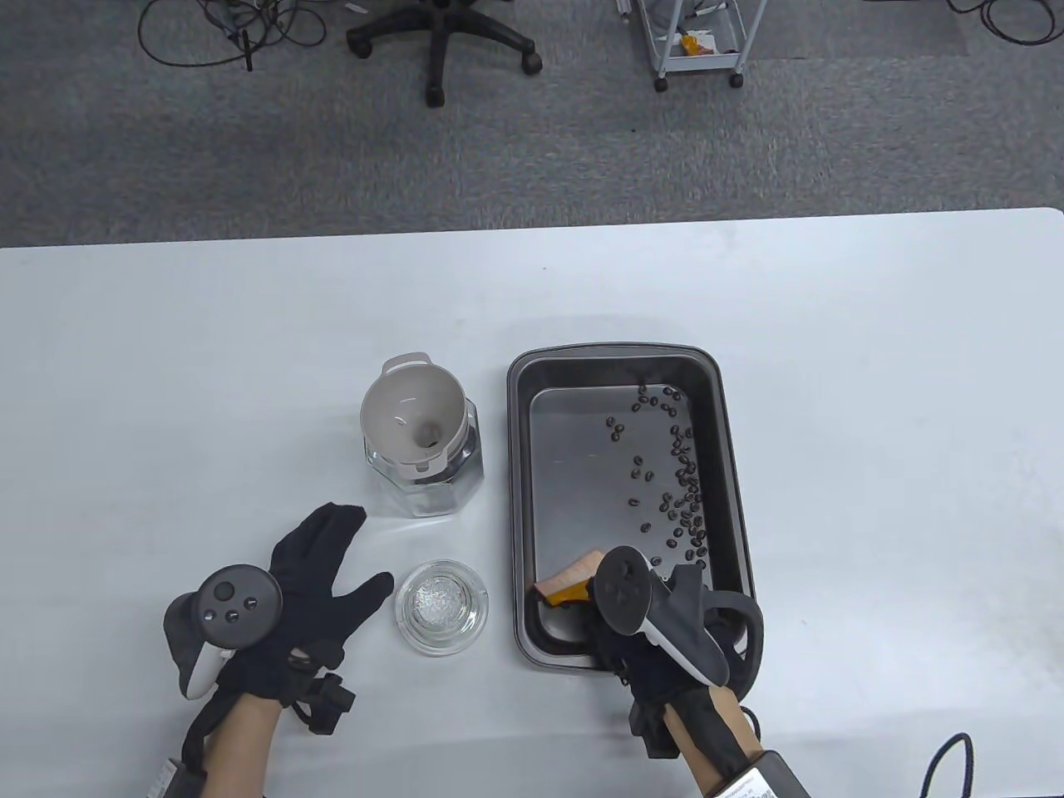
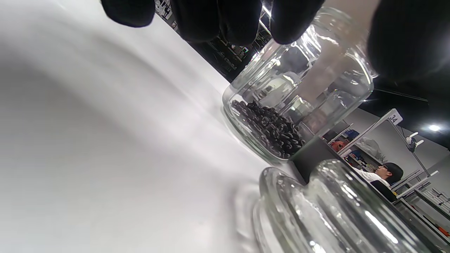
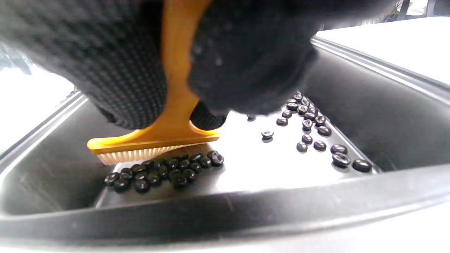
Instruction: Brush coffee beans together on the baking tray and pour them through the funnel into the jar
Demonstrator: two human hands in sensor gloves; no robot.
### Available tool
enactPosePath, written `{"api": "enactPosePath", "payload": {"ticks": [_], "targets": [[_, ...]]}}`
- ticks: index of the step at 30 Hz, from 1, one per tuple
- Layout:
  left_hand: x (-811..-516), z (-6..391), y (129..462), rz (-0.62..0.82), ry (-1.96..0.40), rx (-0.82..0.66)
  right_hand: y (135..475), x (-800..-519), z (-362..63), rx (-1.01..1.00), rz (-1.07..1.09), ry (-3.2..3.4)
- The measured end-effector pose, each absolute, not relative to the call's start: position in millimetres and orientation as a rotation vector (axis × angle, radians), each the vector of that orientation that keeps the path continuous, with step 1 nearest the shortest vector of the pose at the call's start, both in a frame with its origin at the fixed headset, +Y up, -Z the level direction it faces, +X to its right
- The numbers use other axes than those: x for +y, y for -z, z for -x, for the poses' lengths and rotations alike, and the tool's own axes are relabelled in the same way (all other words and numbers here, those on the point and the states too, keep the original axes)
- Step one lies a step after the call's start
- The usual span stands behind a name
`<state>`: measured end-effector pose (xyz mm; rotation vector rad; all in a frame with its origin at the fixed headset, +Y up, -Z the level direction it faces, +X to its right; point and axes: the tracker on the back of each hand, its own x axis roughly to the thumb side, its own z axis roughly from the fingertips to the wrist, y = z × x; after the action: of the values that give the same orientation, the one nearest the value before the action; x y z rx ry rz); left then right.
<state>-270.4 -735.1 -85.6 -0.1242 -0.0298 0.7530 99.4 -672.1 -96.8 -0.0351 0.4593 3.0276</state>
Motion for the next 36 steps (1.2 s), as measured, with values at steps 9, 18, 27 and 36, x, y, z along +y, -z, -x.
{"api": "enactPosePath", "payload": {"ticks": [9, 18, 27, 36], "targets": [[-736.6, 270.0, 85.2, 0.127, -0.743, -0.033, 120.3, -657.1, -104.3, 0.405, 0.058, -3.019], [-737.6, 268.5, 85.6, 0.137, -0.736, -0.038, 166.4, -638.8, -107.4, 0.301, 0.139, -3.003], [-738.5, 267.9, 86.3, 0.144, -0.736, -0.038, 214.3, -629.9, -104.9, 0.249, 0.226, -2.995], [-738.7, 267.0, 86.8, 0.145, -0.732, -0.041, 245.4, -634.6, -107.8, 0.142, 0.312, -3.001]]}}
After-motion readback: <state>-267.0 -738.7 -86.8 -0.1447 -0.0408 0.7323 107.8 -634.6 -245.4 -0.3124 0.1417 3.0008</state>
